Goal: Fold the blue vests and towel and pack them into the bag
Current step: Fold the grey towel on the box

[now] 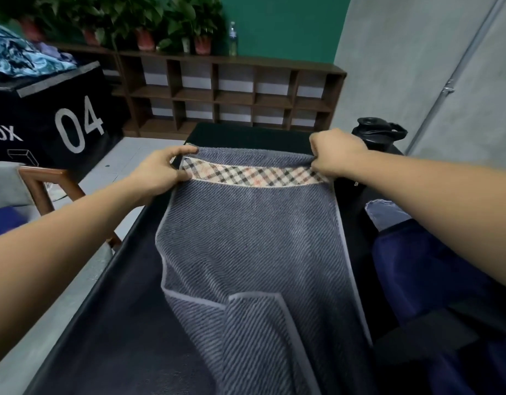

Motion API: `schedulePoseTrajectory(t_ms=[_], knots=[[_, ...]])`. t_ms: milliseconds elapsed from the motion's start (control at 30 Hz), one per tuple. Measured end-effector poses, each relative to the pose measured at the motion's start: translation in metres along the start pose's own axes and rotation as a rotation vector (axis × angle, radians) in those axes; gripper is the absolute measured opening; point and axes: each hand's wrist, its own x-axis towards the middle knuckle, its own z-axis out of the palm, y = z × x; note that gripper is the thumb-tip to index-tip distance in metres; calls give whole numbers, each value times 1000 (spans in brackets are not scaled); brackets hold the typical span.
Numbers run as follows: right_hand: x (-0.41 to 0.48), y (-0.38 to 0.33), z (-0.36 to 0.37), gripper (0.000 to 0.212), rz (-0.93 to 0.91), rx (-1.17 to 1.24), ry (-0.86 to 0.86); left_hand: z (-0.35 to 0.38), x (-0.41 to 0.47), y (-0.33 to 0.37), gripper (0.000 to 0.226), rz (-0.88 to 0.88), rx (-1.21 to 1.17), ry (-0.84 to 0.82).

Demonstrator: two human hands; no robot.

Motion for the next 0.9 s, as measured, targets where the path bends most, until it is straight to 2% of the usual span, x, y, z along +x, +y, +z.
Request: schedulePoseTrajectory(t_ms=[100, 167, 233, 367, 433, 600, 667, 767, 900], knots=[[1, -8, 6, 19, 26, -51, 110, 2, 15, -2, 68, 89, 253, 113], [-2, -16, 10, 38, 74, -54, 45, 6, 19, 0, 85, 79, 364, 115], [-6, -24, 17, 52, 79, -30, -95, 11, 16, 4, 90, 24, 443, 111], [-12, -34, 29, 66, -77, 55, -291, 19, 0, 5, 65, 38, 603, -35], [-18, -38, 34, 75, -137, 43, -388, 23, -9, 5, 61, 27, 642, -133], [-24, -42, 46, 90, -185, -28, -572, 34, -20, 7, 83, -64, 862, -297], [-20, -43, 48, 90, -174, -44, -599, 36, -17, 1, 81, -85, 932, -320], [-7, -44, 55, 94, -143, -55, -613, 39, -4, -10, 77, -70, 966, -331], [11, -37, 68, 108, -90, -17, -618, 35, 15, -18, 83, -100, 917, -368]])
